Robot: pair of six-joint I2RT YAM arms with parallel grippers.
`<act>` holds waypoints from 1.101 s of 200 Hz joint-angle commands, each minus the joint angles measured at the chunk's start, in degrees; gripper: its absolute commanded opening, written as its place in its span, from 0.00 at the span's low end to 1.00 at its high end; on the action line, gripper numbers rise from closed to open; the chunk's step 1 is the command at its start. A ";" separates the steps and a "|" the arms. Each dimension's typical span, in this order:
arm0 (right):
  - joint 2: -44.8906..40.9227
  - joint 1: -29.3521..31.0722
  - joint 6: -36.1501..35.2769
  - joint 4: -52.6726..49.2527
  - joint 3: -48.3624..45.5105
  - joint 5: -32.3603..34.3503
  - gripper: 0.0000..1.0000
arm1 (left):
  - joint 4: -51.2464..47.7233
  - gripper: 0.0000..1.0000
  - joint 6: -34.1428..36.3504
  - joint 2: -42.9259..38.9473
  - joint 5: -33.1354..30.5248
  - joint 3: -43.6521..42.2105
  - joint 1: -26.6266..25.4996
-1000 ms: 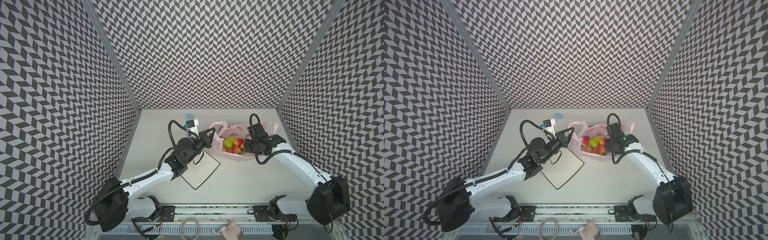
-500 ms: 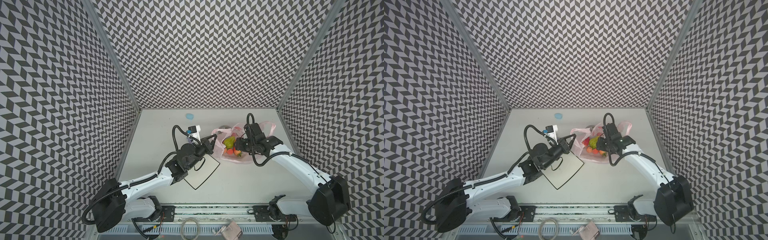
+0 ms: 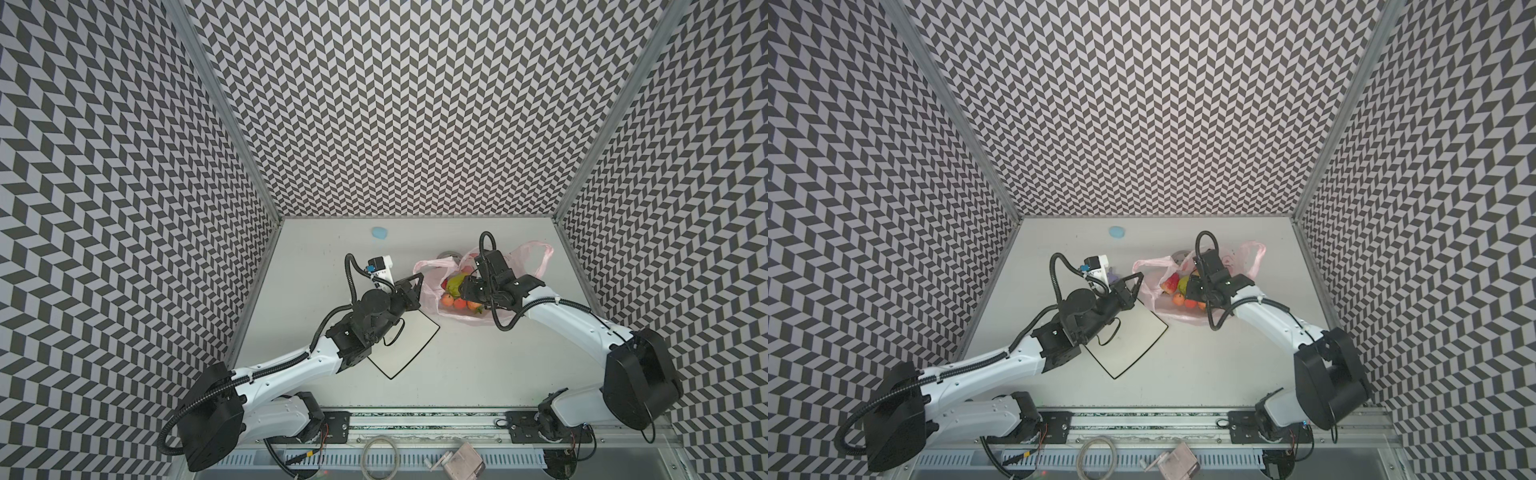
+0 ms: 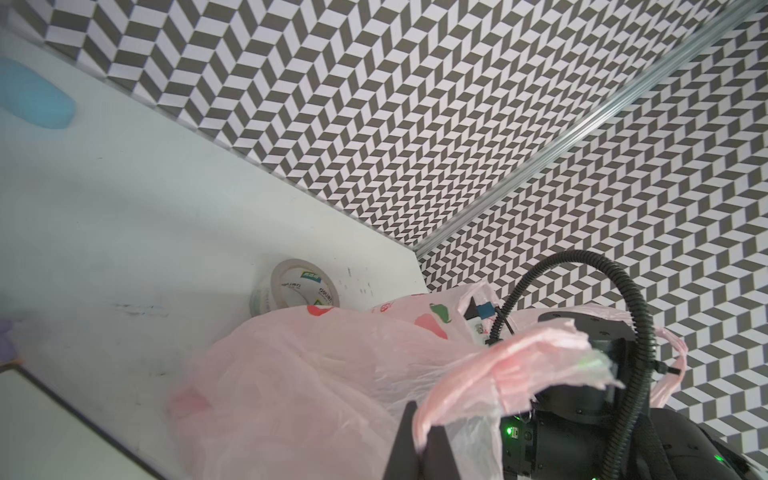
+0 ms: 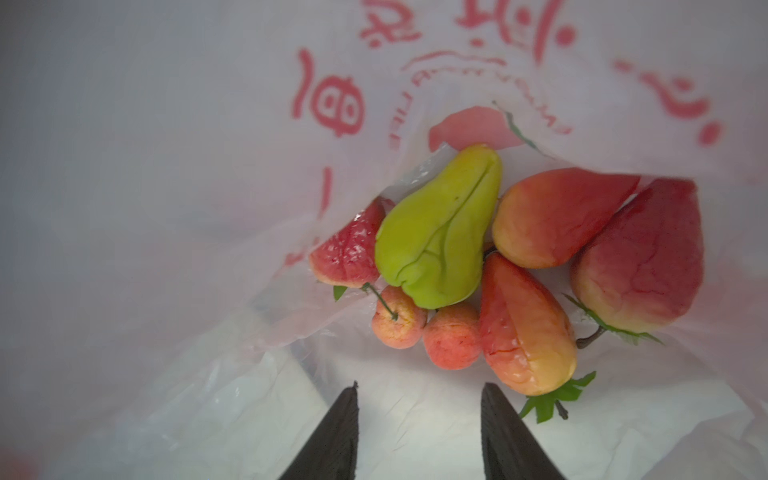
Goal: Take the fake fruits out of the plastic bag
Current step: 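Hold the bag handle with the left gripper while the right gripper lowers into the bag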
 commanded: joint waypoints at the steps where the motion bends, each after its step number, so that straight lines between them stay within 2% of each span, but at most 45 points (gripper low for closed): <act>1: 1.00 -1.18 2.03 3.48 -1.21 3.63 0.52 | -4.90 0.00 -2.24 -1.48 -3.21 -0.82 -0.89; 64: -2.54 -1.30 4.16 4.83 -13.55 2.13 0.68 | -8.83 0.00 -3.41 -2.84 -2.74 -3.09 -5.54; 85: -3.26 -1.35 4.55 5.05 -14.29 1.52 0.73 | -10.27 0.00 -2.52 -3.78 -1.90 -3.96 -6.29; 108: -4.66 -1.56 4.74 4.92 -12.10 4.49 0.79 | -10.69 0.00 1.19 -5.07 -1.30 -4.90 -7.04; 124: -4.87 -1.88 4.94 6.13 -10.39 5.65 0.80 | -10.07 0.00 5.09 -5.48 -0.96 -5.57 -8.10; 152: -2.09 -2.25 6.31 8.70 -7.59 7.03 0.80 | -7.16 0.00 7.05 -5.50 1.23 -7.88 -8.98; 195: 2.63 -3.23 14.33 16.45 -5.51 -0.17 0.78 | -5.50 0.00 9.27 -4.67 3.26 -8.58 -9.66; 220: 4.25 -3.23 19.86 22.31 -7.03 -0.71 0.75 | -4.52 0.00 10.36 -5.01 3.77 -8.77 -9.67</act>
